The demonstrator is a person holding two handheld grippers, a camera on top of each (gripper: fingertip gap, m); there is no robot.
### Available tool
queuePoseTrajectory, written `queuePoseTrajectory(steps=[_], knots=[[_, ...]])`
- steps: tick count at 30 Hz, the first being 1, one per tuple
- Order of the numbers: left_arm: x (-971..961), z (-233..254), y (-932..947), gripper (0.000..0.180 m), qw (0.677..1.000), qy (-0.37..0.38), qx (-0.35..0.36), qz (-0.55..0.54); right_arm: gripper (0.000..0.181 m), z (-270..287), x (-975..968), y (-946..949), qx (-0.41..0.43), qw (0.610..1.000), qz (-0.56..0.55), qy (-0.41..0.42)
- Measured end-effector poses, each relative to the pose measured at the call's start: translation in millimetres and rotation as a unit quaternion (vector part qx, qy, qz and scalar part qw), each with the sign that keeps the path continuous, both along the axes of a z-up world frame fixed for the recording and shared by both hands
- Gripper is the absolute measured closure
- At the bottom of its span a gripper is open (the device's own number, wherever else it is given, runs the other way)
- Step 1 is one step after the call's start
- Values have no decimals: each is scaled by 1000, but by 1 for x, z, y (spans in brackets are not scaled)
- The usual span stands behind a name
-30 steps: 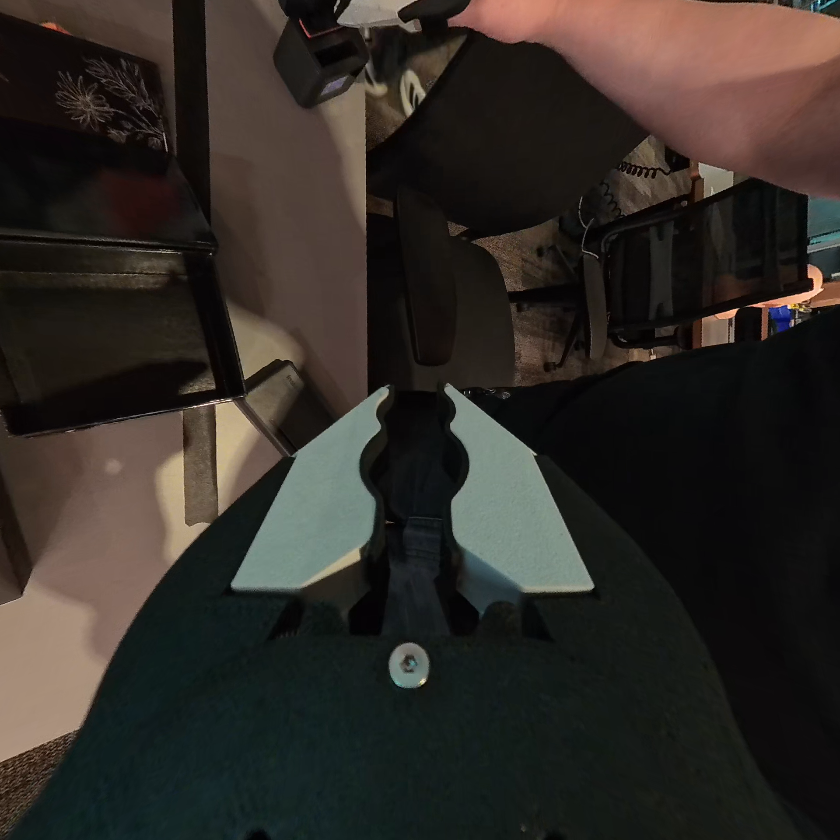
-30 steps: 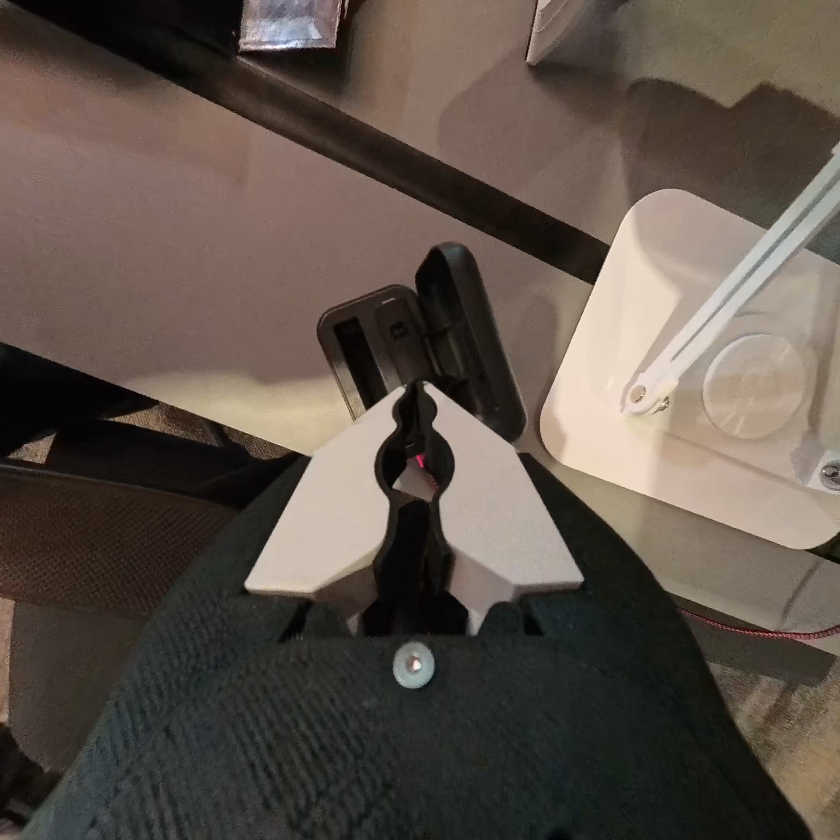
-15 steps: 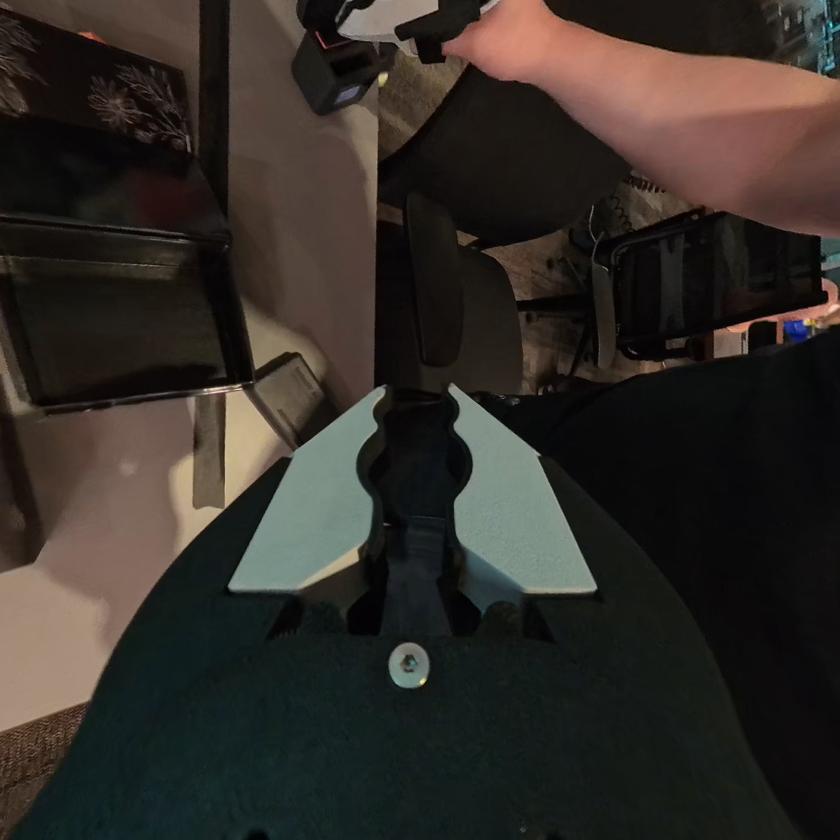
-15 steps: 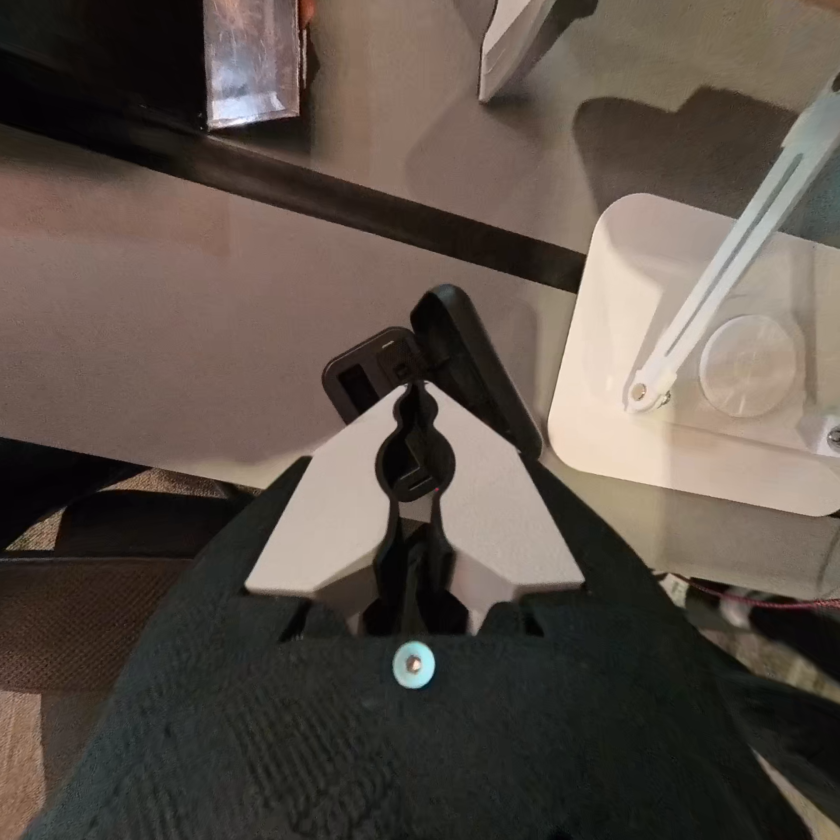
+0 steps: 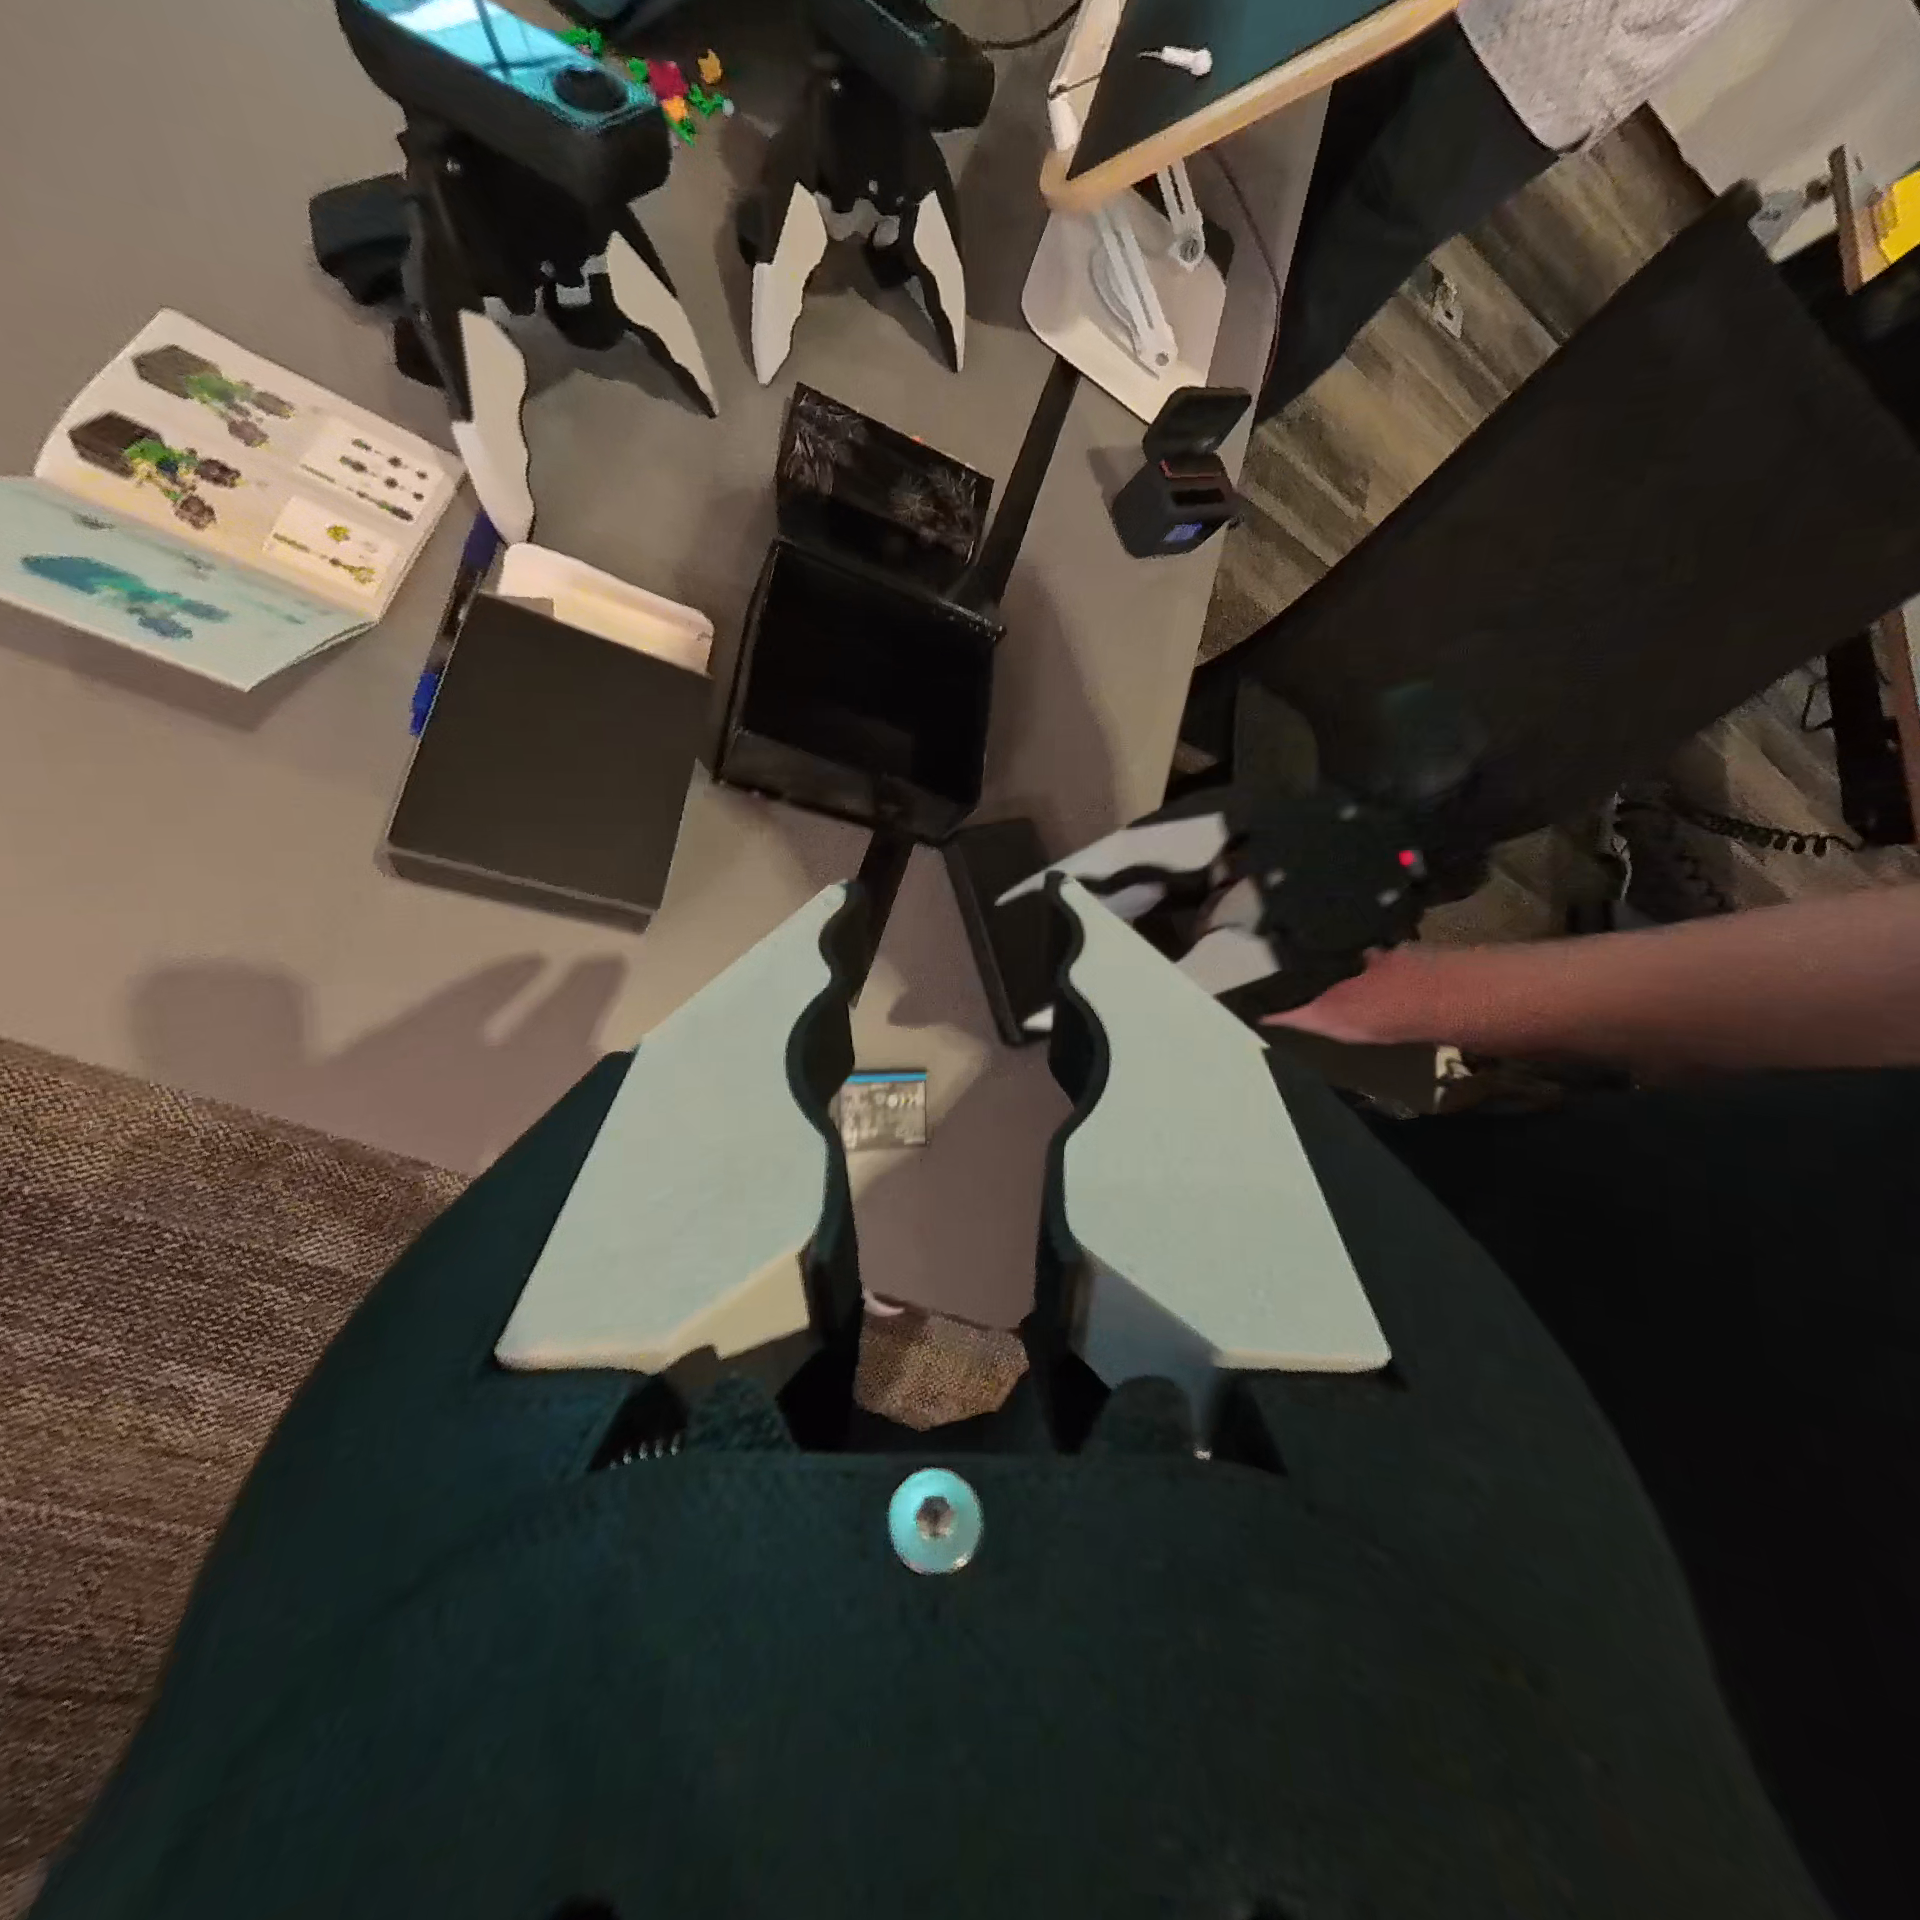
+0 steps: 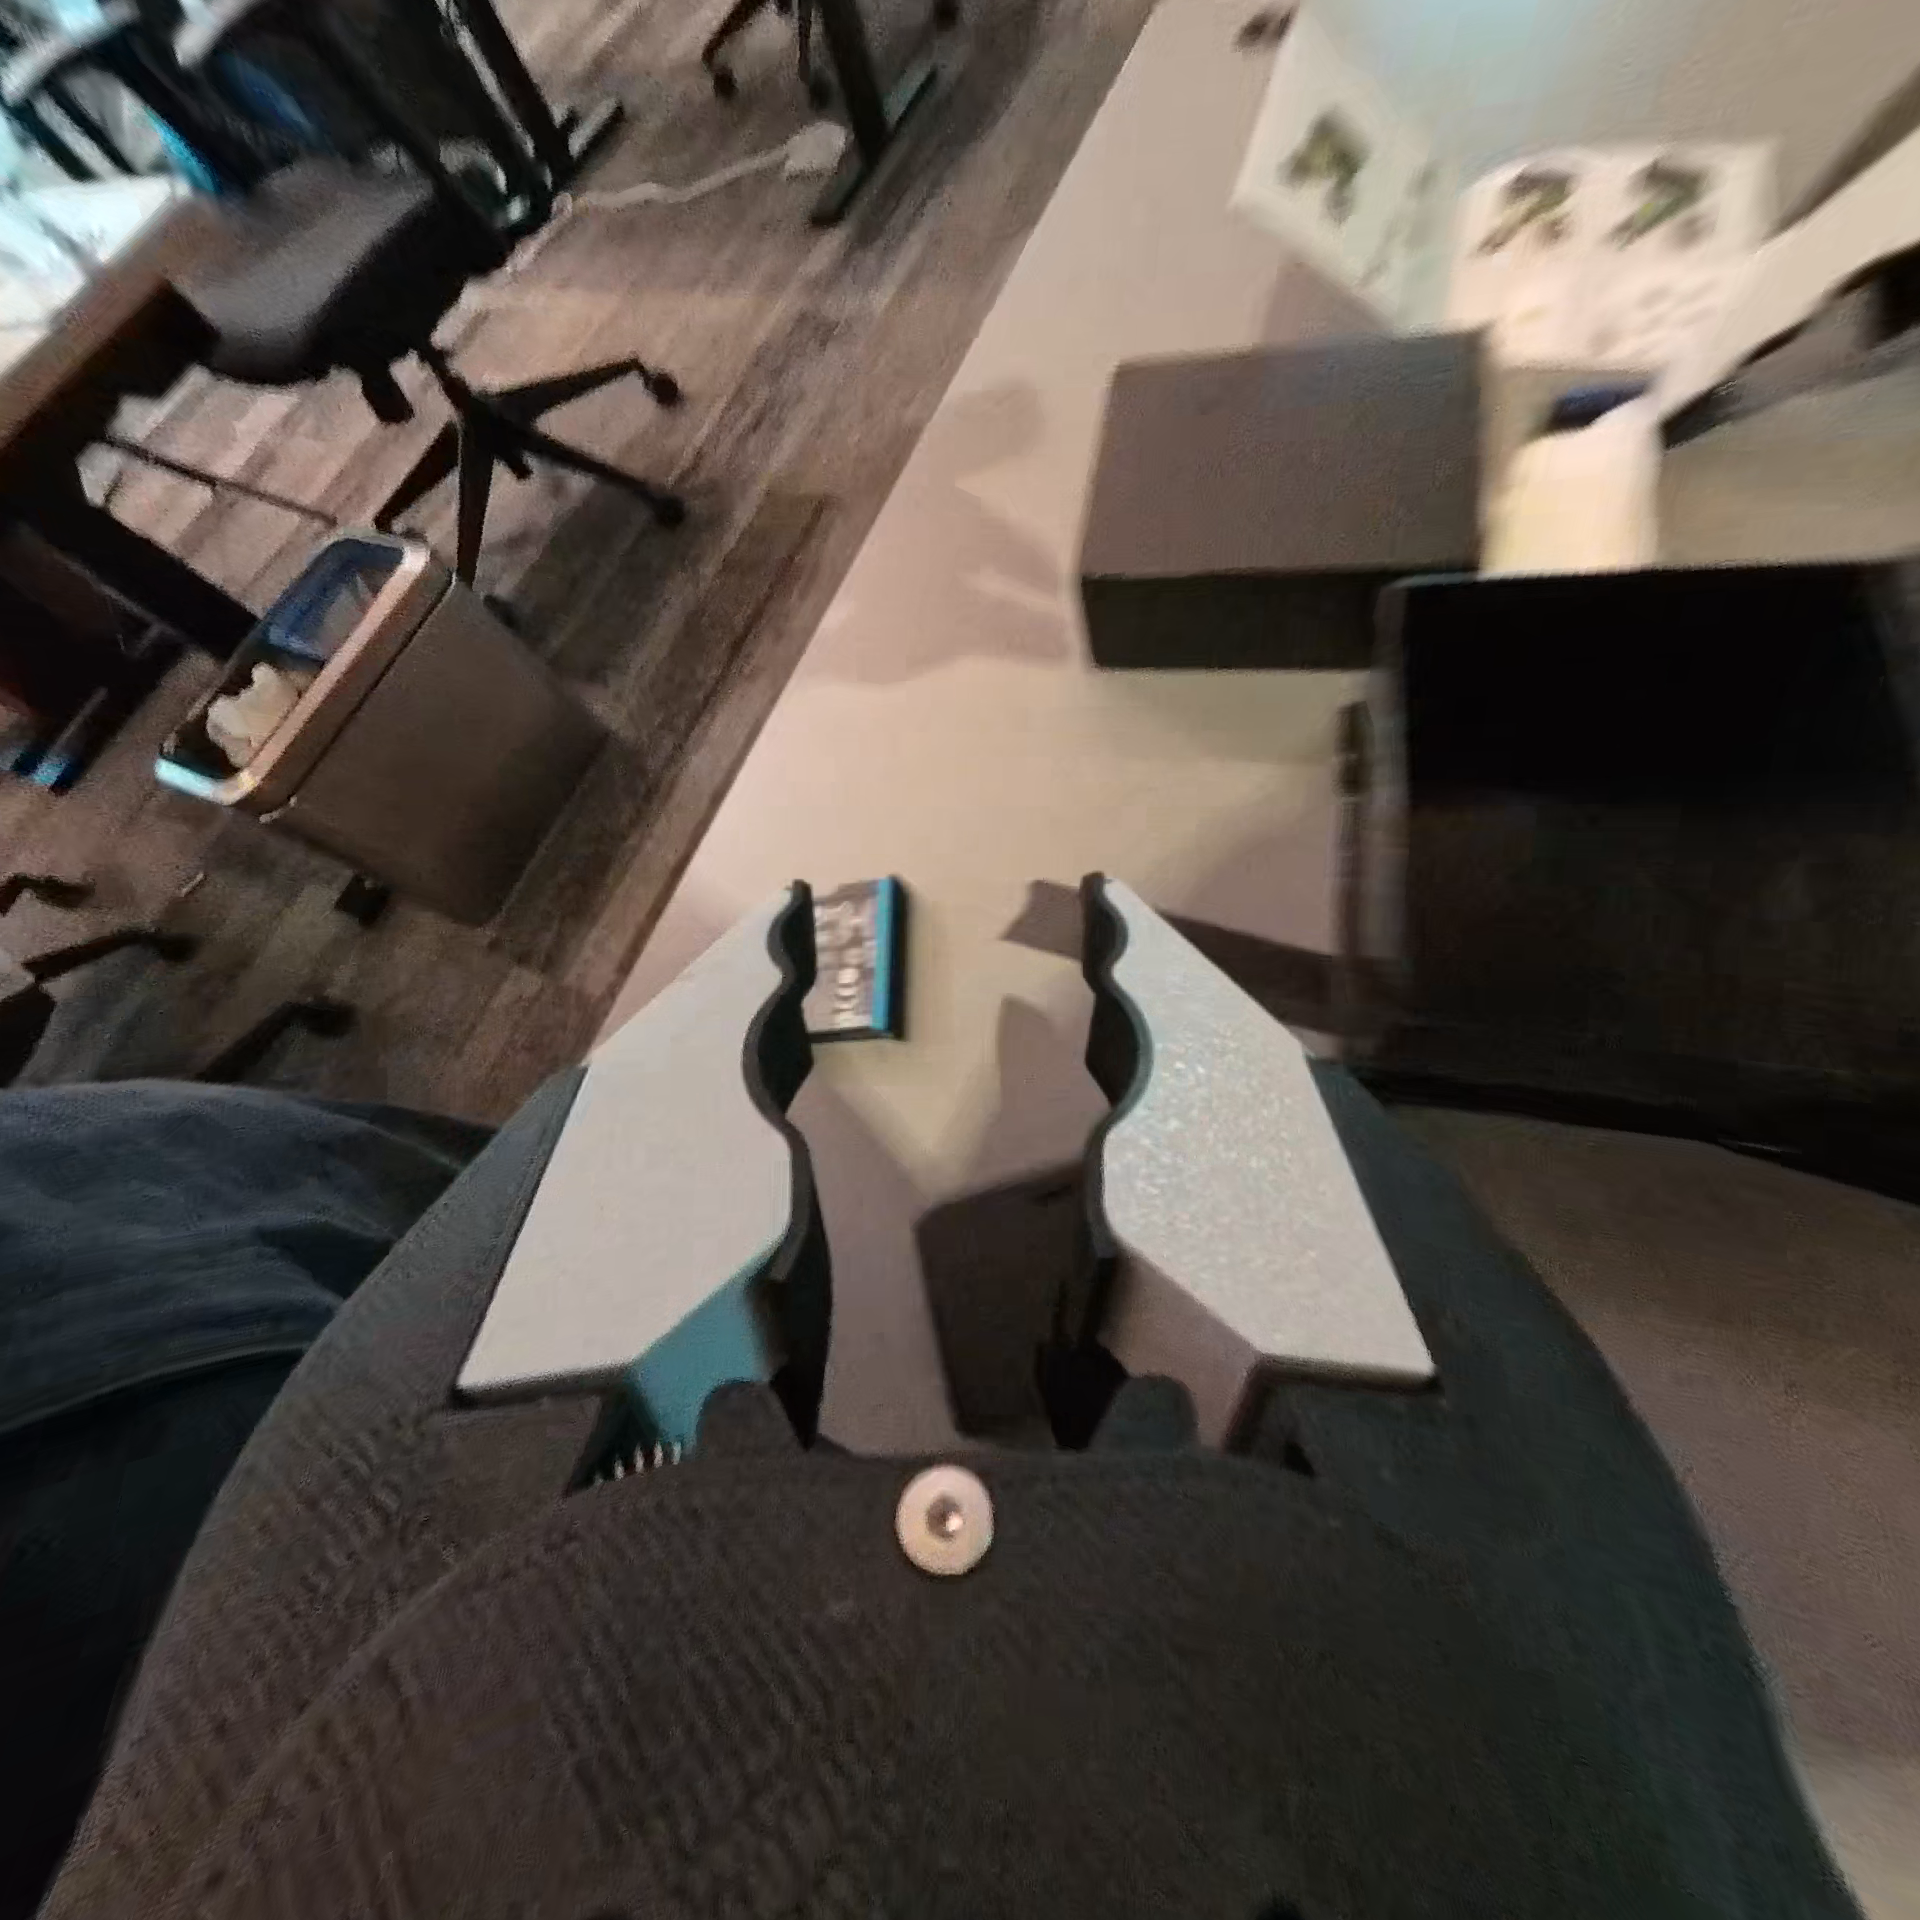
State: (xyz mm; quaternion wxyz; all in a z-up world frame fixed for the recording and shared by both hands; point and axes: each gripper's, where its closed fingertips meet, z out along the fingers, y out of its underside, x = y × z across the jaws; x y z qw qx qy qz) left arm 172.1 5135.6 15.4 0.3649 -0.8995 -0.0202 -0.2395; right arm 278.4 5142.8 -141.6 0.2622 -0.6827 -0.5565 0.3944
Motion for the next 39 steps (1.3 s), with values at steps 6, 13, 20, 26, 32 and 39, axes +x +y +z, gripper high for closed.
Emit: queuePoseTrajectory(steps=[6, 13, 20, 26, 32, 39], knots=[[-16, -15, -64, 146, 998, -11, -9, -53, 125, -83, -35, -59, 71, 990, 26, -117], [-23, -54, -124, 139, 991, -66, -22, -114, 139, -99, -27, -64, 138, 974, -14, -179], [32, -50, -121, 128, 953, -247, -7, -177, 139, 73, -37, -95, 287, 957, -51, 1], [94, 6, -126, 162, 894, -332, 27, -300, 140, 166, -22, -122, 377, 922, -67, 62], [116, 17, -126, 171, 903, -199, 70, -374, 137, 190, 4, -133, 248, 963, -49, 97], [144, 40, -110, 171, 888, -51, 113, -444, 148, 219, 31, -97, -15, 996, 29, 83]])
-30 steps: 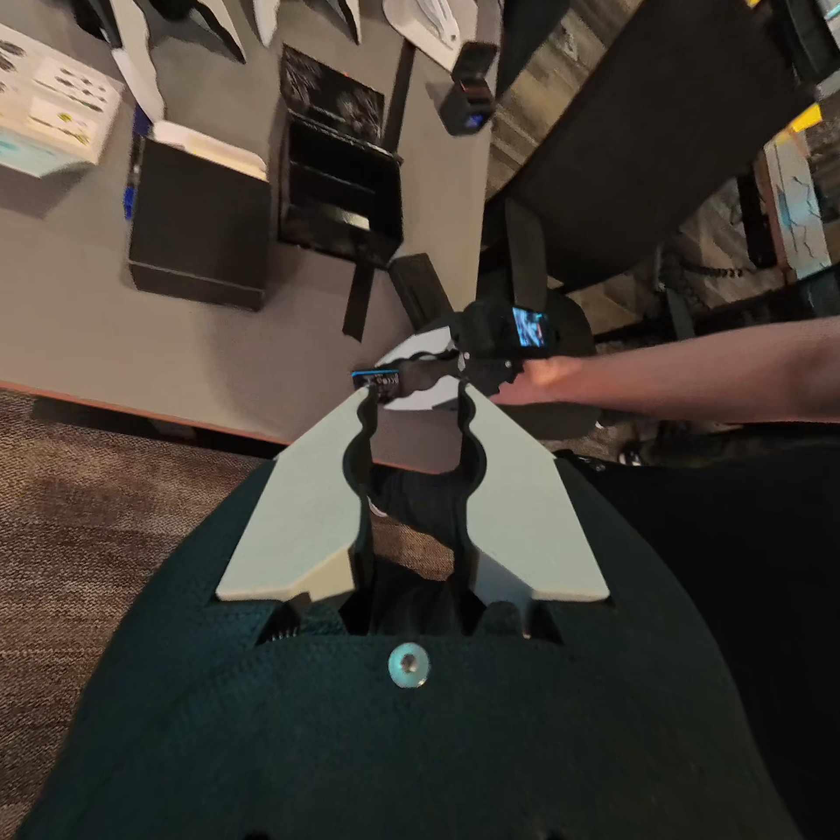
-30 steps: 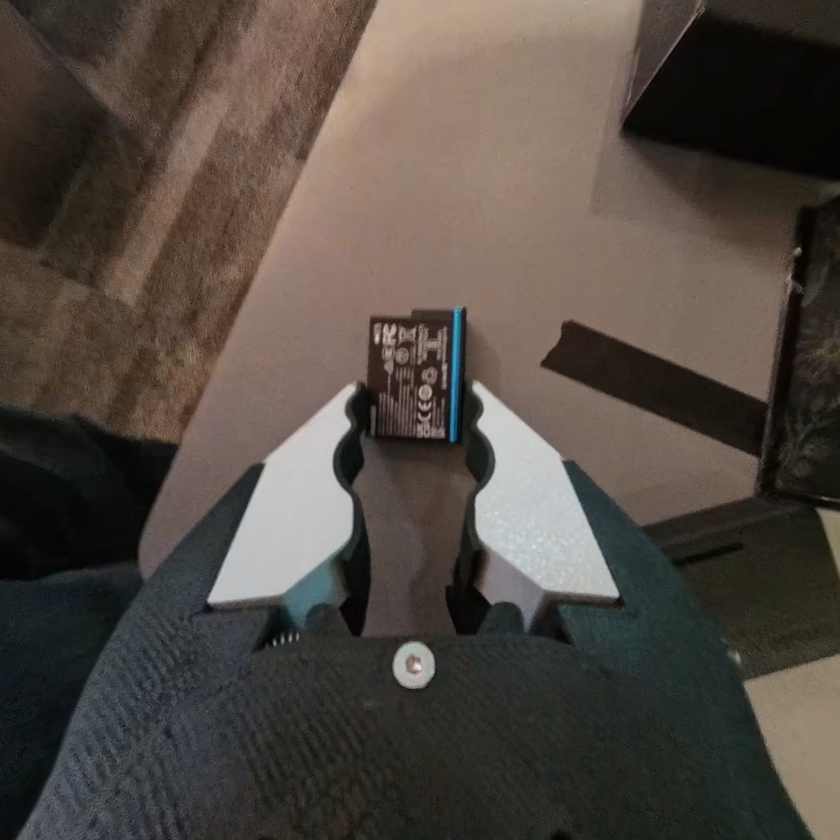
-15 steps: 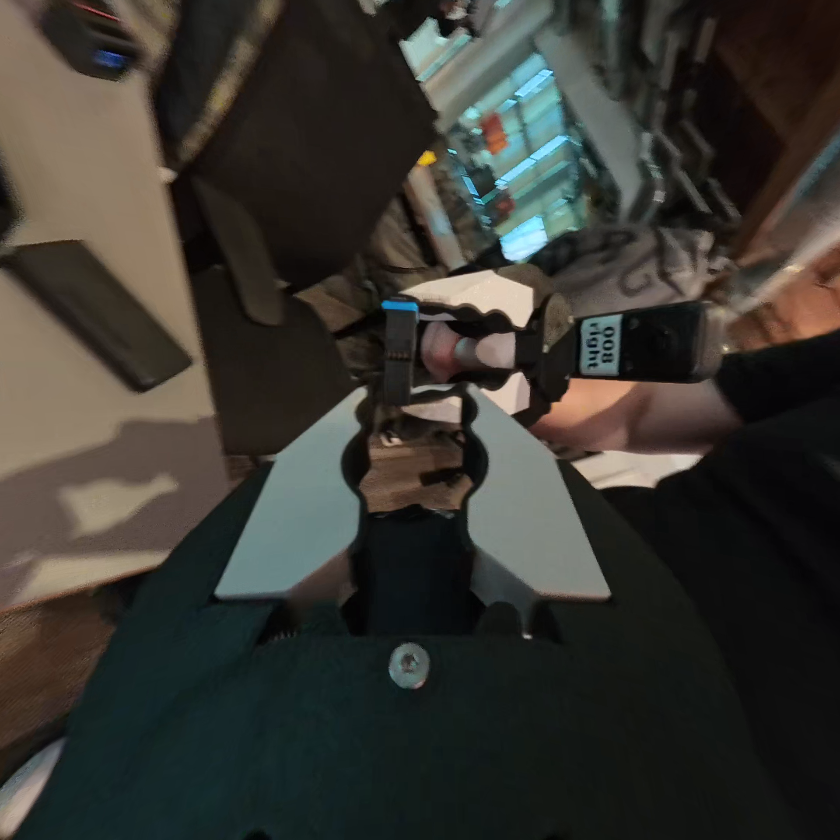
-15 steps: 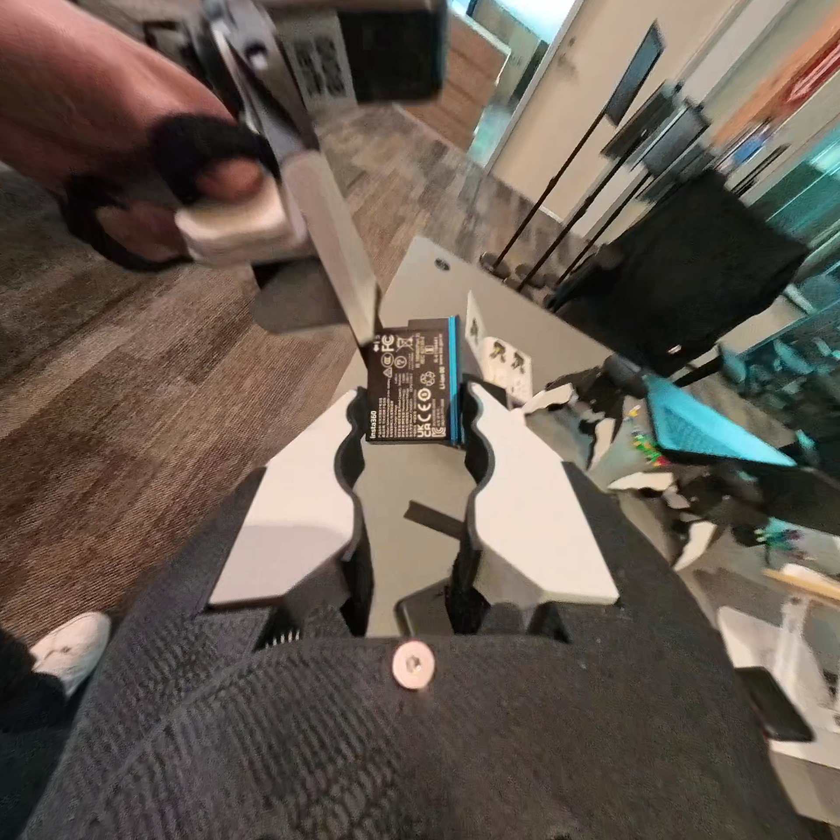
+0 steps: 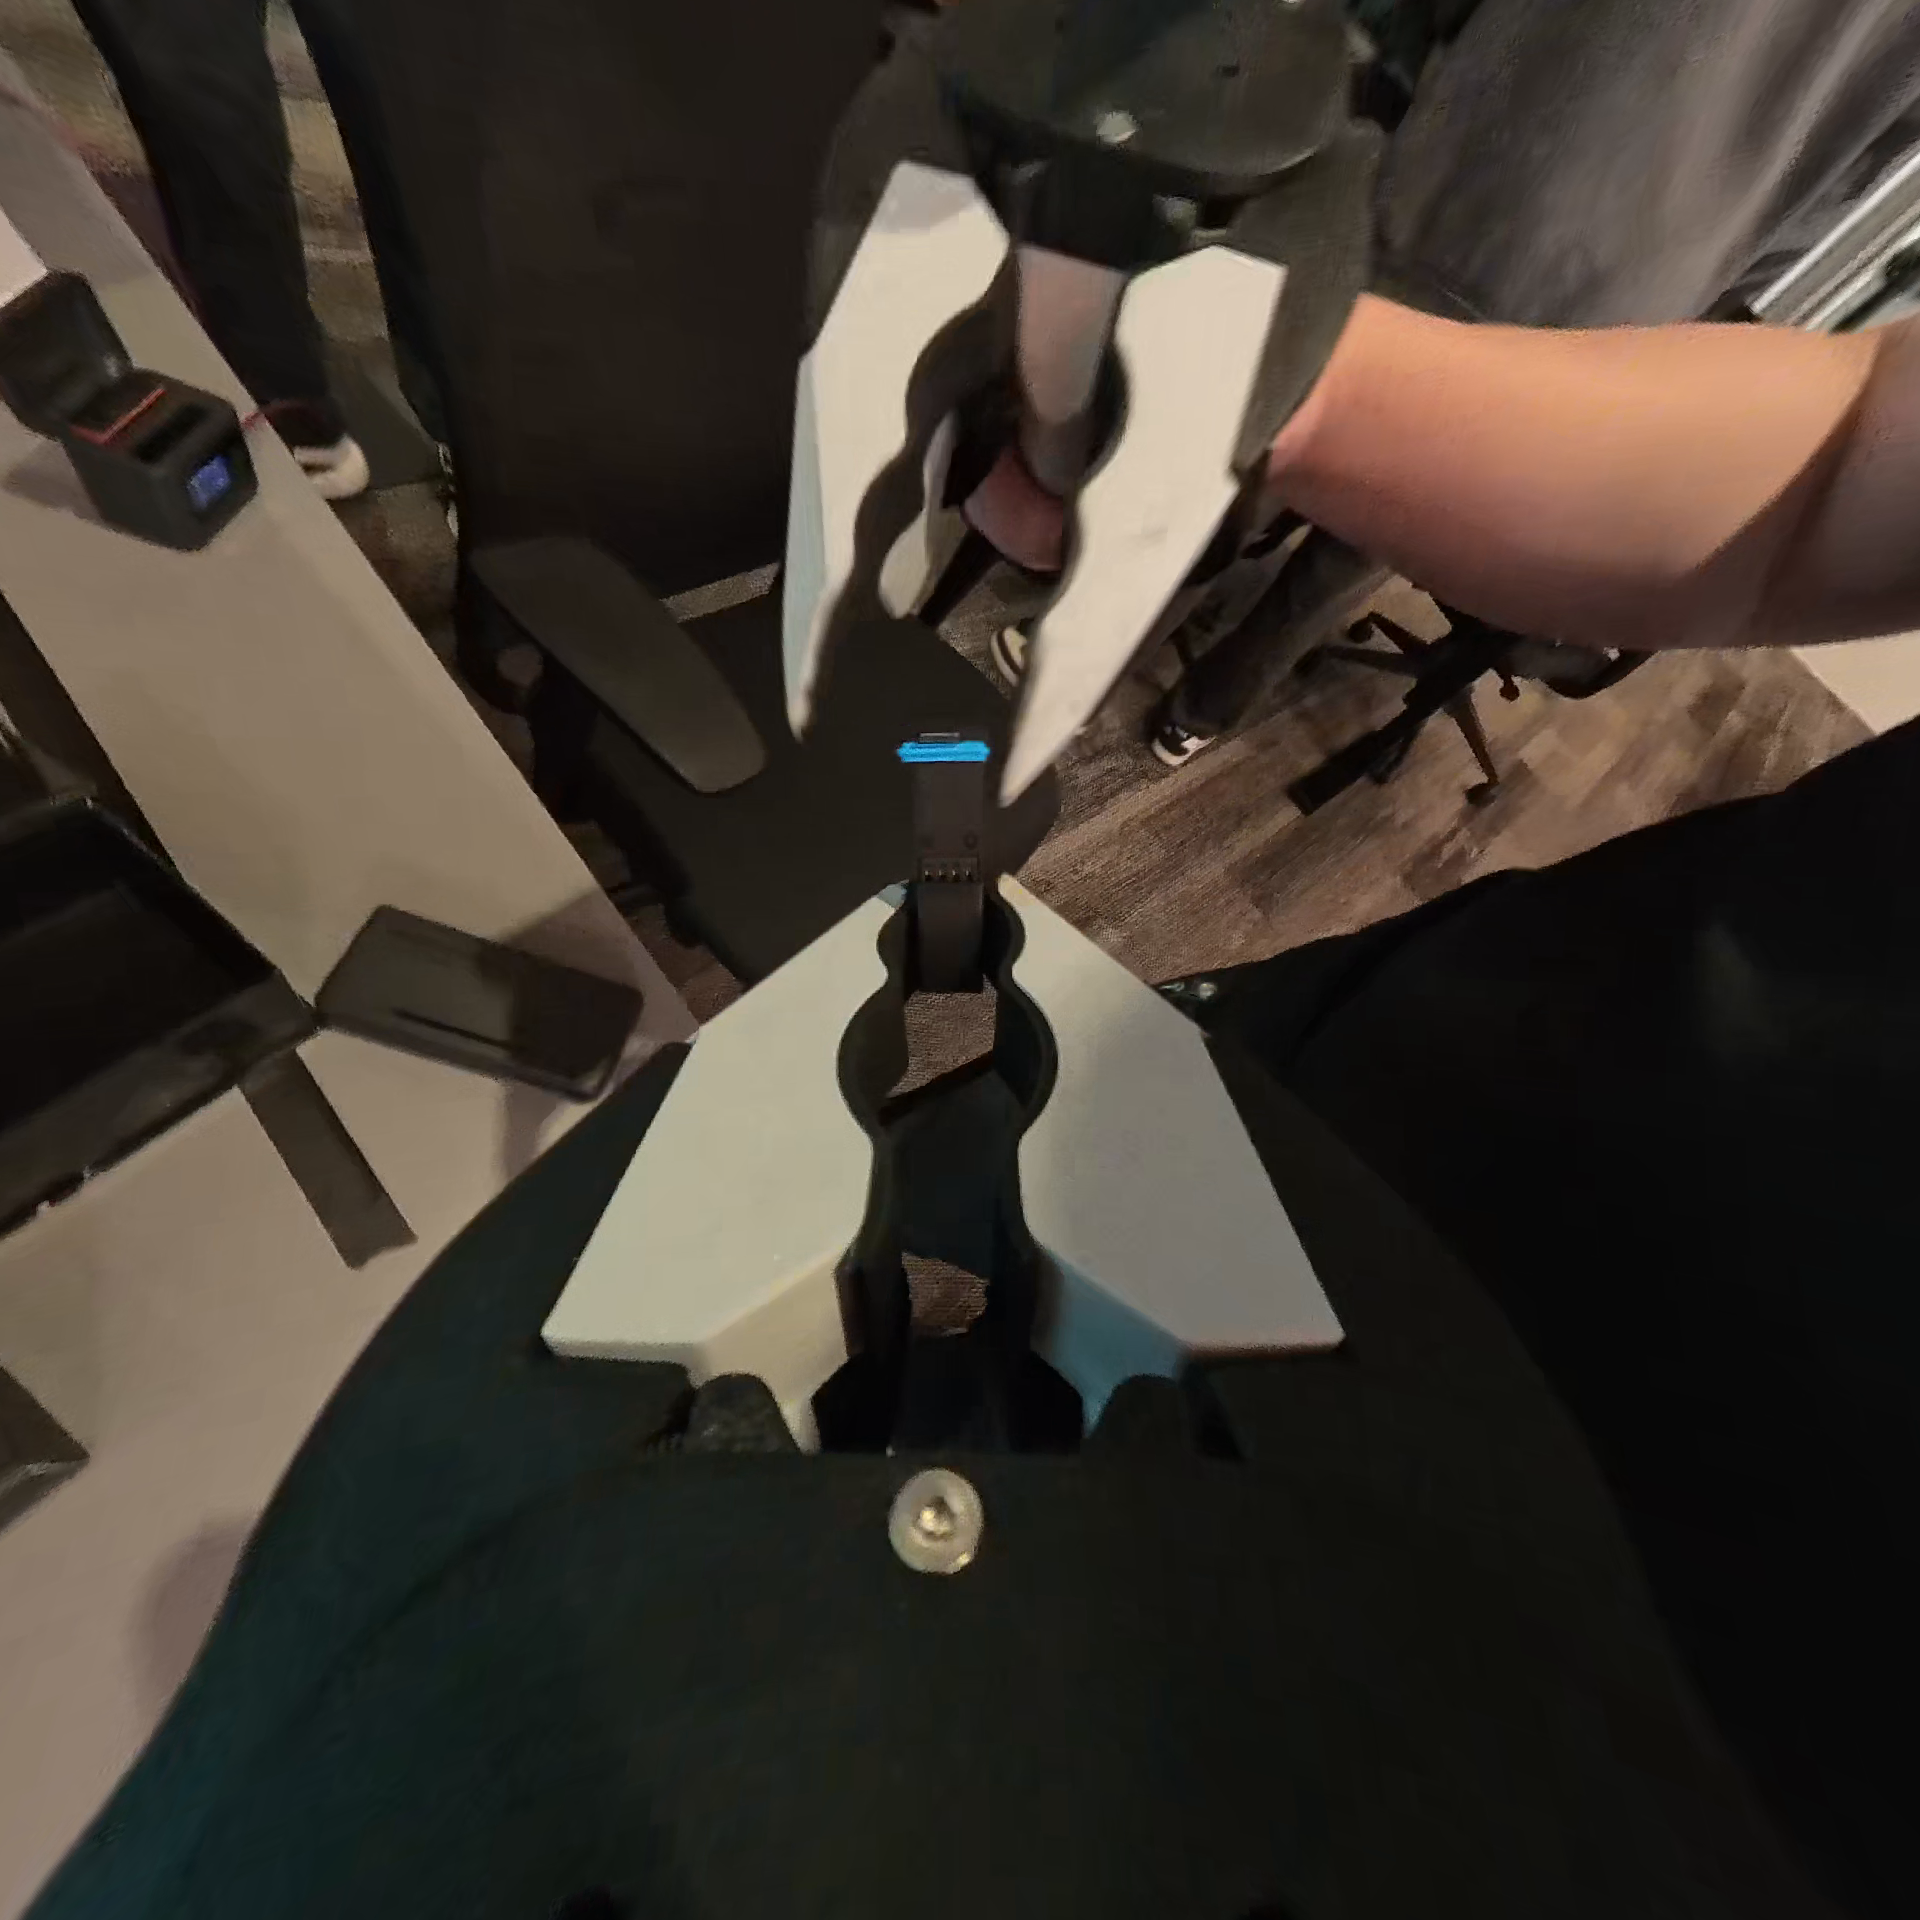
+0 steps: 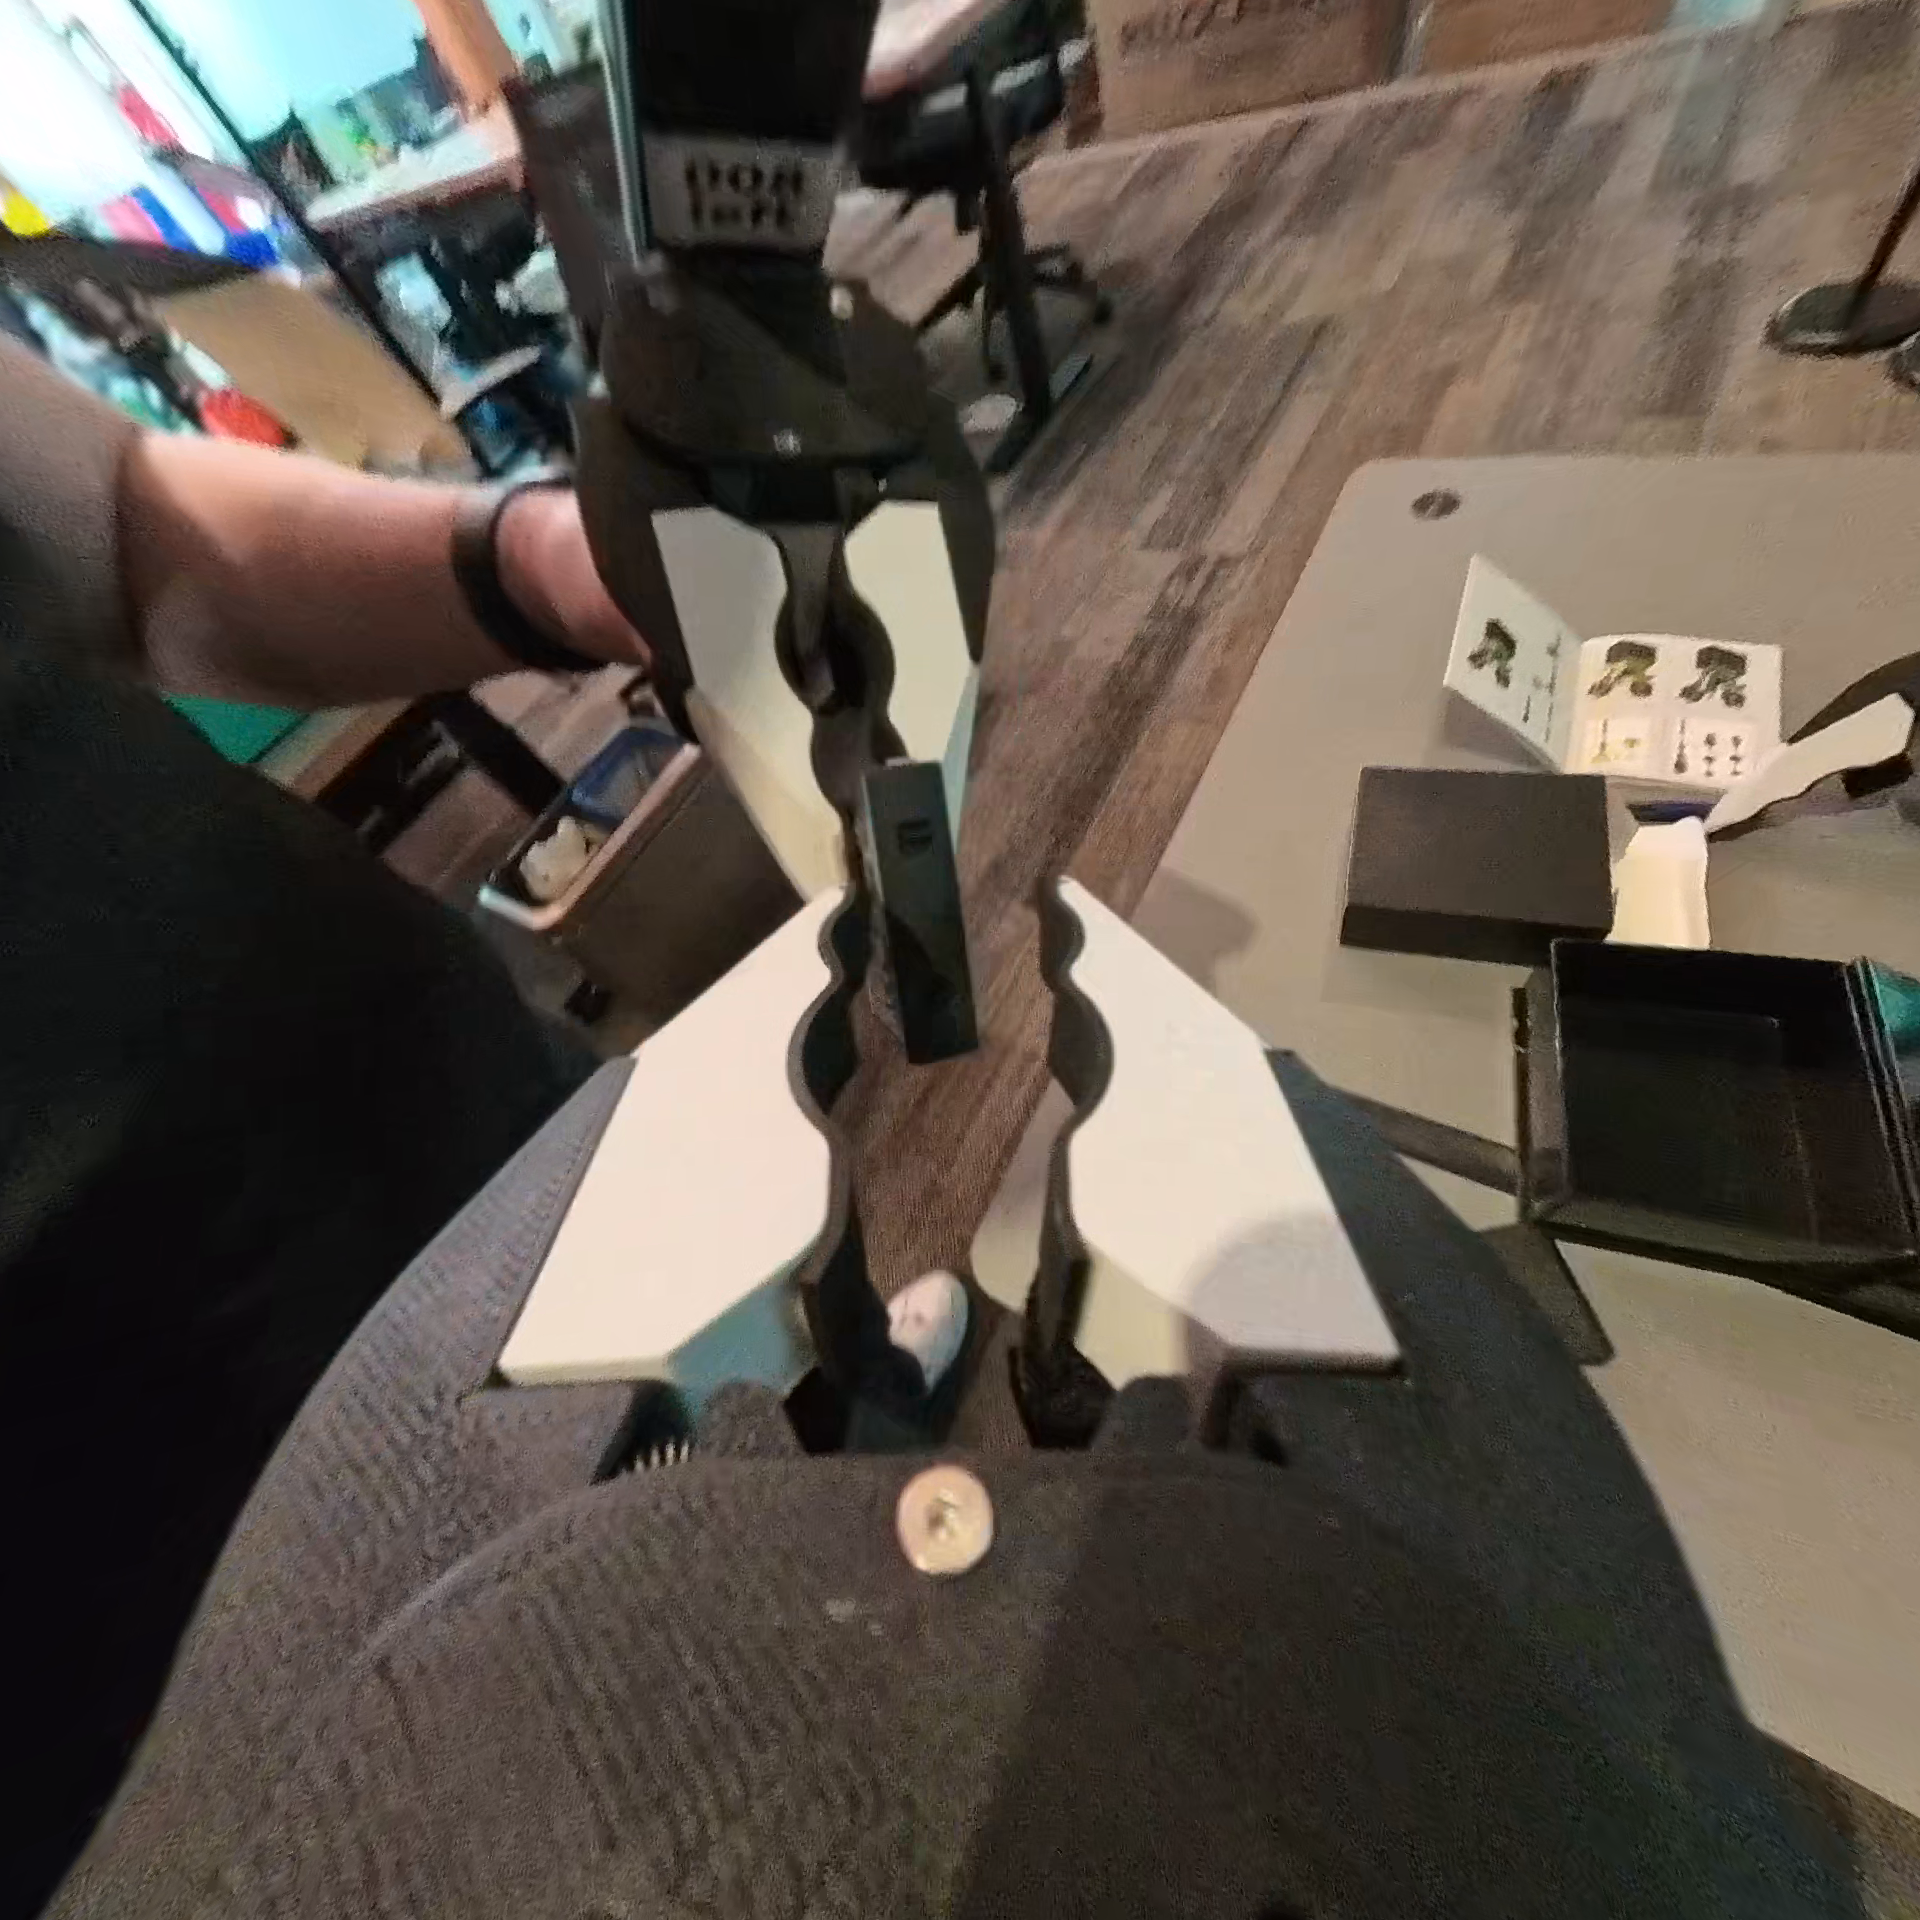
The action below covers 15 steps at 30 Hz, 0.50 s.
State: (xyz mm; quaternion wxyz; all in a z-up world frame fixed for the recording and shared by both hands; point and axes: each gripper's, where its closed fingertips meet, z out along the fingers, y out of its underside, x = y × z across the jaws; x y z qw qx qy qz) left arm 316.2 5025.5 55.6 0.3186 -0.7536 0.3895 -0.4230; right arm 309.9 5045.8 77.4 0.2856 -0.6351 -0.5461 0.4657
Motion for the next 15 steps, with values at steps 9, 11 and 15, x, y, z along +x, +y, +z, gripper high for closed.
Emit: queuePoseTrajectory(steps=[9, 11, 15], knots=[[58, -12, 69, 142, 1000, 20, -1, 11, 167, -26, 77, 66, 33, 998, 25, -43], [59, -23, 94, 143, 998, 23, -18, 54, 167, -49, 110, 108, 62, 995, 2, -80], [59, -32, 126, 147, 991, -2, -69, 118, 167, -107, 191, 245, 89, 977, -80, -175]])
